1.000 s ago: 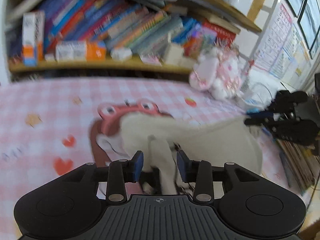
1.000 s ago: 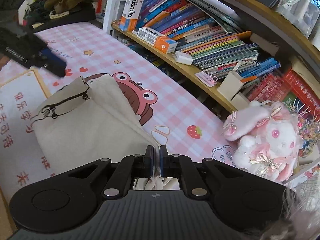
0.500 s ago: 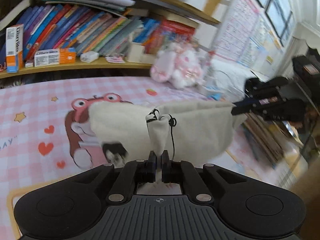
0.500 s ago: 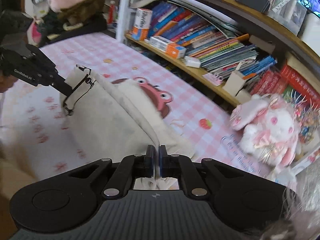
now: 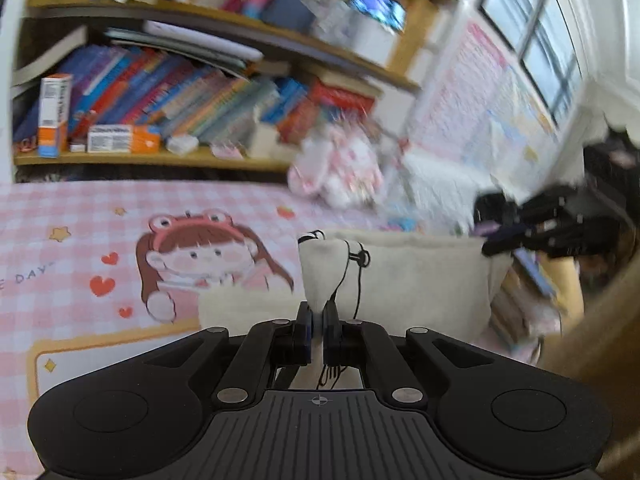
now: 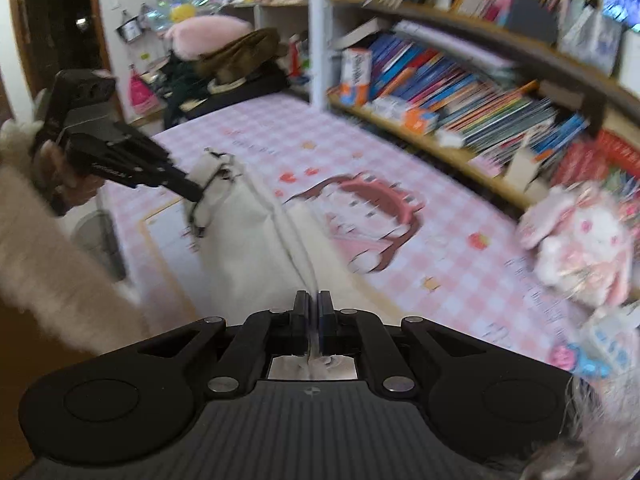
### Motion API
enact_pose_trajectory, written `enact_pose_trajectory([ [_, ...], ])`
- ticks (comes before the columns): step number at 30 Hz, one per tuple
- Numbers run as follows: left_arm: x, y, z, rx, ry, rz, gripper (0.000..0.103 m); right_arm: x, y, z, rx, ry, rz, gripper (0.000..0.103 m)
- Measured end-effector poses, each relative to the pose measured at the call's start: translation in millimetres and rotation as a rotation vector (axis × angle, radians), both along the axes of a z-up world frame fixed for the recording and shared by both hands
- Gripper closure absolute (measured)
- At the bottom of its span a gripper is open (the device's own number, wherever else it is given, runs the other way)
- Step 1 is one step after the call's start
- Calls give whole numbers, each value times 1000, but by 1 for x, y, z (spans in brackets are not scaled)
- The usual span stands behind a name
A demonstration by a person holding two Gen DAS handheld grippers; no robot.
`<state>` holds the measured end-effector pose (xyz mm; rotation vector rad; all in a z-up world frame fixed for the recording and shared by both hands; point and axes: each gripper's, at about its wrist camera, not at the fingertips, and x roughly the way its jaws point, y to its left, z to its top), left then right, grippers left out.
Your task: Fold clothes
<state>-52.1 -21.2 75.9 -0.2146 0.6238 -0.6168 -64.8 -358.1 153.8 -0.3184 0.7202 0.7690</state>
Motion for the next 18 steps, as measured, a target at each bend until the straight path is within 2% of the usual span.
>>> enact_pose_trajectory([
  [4, 28, 6, -13, -100, 9, 55, 100, 26, -5, -5, 10, -37, -53, 99],
  [6, 45, 11, -27, -143, 44, 88, 100, 49, -10, -15, 36, -22, -90, 99],
  [8, 60, 13, -44, -131, 92, 111, 100, 74, -11, -31, 44, 10, -128, 99],
  [11, 75, 11, -67, -75, 151, 136, 99, 107, 0, -67, -12, 51, -159, 99],
  [14, 89, 6, -83, -58, 173, 171, 99, 130, 16, -109, -93, 86, -182, 99],
  [17, 99, 2, -94, -51, 181, 210, 99, 144, 20, -138, -118, 106, -239, 99],
  [18, 101, 2, -100, -28, 198, 220, 93, 146, 19, -143, -111, 113, -262, 98],
])
